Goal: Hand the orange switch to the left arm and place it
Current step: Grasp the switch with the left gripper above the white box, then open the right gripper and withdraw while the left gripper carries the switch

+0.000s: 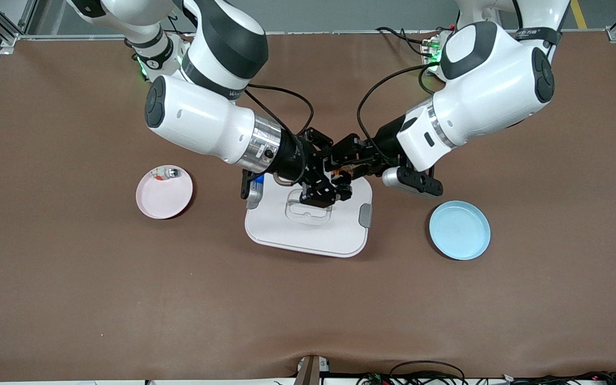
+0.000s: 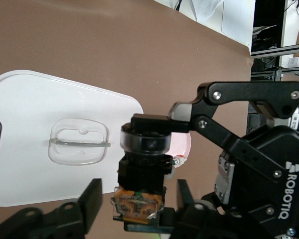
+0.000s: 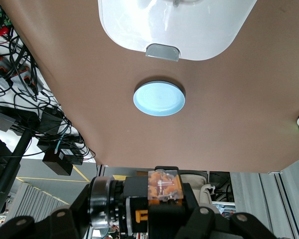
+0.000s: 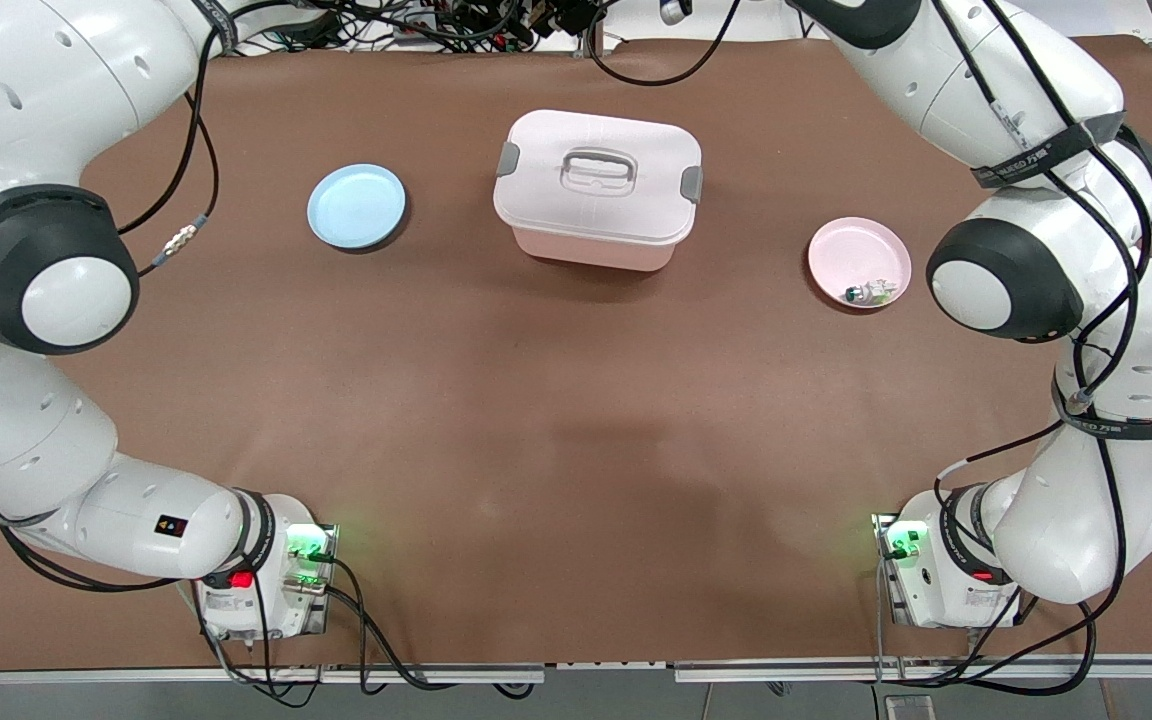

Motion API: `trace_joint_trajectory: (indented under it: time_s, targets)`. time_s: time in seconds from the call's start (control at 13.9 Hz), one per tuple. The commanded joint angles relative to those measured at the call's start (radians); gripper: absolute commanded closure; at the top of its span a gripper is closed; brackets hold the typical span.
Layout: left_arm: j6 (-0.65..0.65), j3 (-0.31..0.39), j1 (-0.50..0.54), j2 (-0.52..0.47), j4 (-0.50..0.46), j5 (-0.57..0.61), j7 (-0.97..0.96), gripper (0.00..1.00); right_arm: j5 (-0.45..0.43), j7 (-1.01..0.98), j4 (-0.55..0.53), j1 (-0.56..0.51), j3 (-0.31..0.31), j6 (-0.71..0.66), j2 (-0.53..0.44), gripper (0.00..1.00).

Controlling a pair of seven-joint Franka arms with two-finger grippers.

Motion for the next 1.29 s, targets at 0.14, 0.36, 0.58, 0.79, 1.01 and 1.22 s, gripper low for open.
trace_joint_trajectory:
  time_s: [0.14,0.36,0.58,0.79,1.01,1.22]
  targets:
    - [0.013,0.0,-0.005,0.003,0.006,0.0,0.011,1.0,0.016,0.02,0.045,0.006,0.003,0.022,0.029,1.0]
    - [0.011,0.0,-0.005,0.004,0.006,0.056,0.02,1.0,0.016,0.02,0.045,0.009,0.003,0.024,0.032,1.0]
    - [0.01,0.0,0.001,0.004,0.005,0.114,0.033,1.0,0.015,0.02,0.045,0.009,0.0,0.022,0.032,0.0]
    - [-0.003,0.0,0.008,0.004,0.002,0.223,0.032,1.0,0.015,0.014,0.045,0.004,-0.001,0.015,0.031,0.0]
    - [-0.061,0.009,0.021,0.0,0.001,0.338,0.04,1.0,0.004,-0.029,0.045,-0.012,-0.01,-0.066,0.029,0.0]
    - [-0.226,0.014,0.073,-0.008,0.0,0.449,0.13,1.0,0.002,-0.208,0.045,-0.072,-0.011,-0.275,0.013,0.0]
